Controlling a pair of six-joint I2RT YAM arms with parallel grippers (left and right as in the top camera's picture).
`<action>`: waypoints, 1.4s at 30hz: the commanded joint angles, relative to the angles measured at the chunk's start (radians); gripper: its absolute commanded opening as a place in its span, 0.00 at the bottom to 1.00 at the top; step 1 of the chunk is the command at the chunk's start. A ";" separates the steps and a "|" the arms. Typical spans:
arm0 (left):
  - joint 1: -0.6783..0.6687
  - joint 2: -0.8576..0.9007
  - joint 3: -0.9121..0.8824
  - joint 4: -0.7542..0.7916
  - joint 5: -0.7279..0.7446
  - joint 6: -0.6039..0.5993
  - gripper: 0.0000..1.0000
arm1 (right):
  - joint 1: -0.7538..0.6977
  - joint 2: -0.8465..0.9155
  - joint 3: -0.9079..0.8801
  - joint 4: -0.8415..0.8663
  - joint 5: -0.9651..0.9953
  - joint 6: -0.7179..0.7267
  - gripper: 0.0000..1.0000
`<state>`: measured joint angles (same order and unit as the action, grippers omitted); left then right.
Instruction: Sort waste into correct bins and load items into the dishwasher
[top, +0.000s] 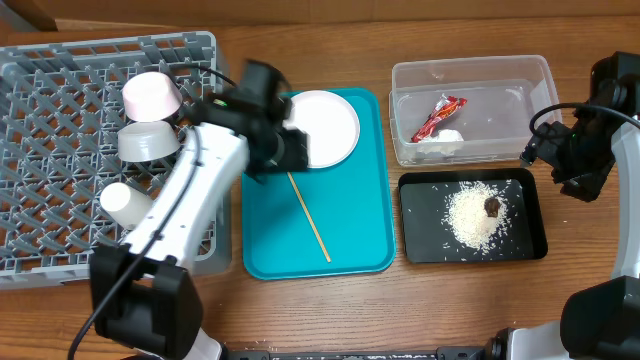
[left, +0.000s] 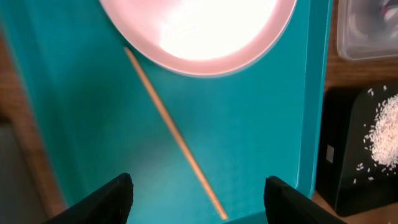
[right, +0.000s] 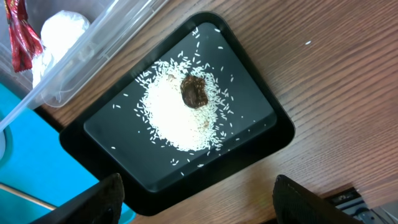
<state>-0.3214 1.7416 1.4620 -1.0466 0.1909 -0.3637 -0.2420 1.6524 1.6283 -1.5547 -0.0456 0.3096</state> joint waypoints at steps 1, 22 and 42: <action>-0.092 0.039 -0.113 0.045 -0.068 -0.262 0.69 | -0.002 -0.021 0.009 0.004 -0.001 -0.003 0.78; -0.132 0.180 -0.211 0.105 -0.203 -0.355 0.04 | -0.002 -0.021 0.009 0.000 -0.001 -0.003 0.78; 0.334 -0.031 -0.014 0.107 -0.373 0.181 0.07 | -0.002 -0.021 0.009 0.000 -0.001 -0.003 0.78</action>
<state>0.0074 1.6524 1.4414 -0.9489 -0.1768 -0.2237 -0.2420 1.6524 1.6283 -1.5566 -0.0452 0.3096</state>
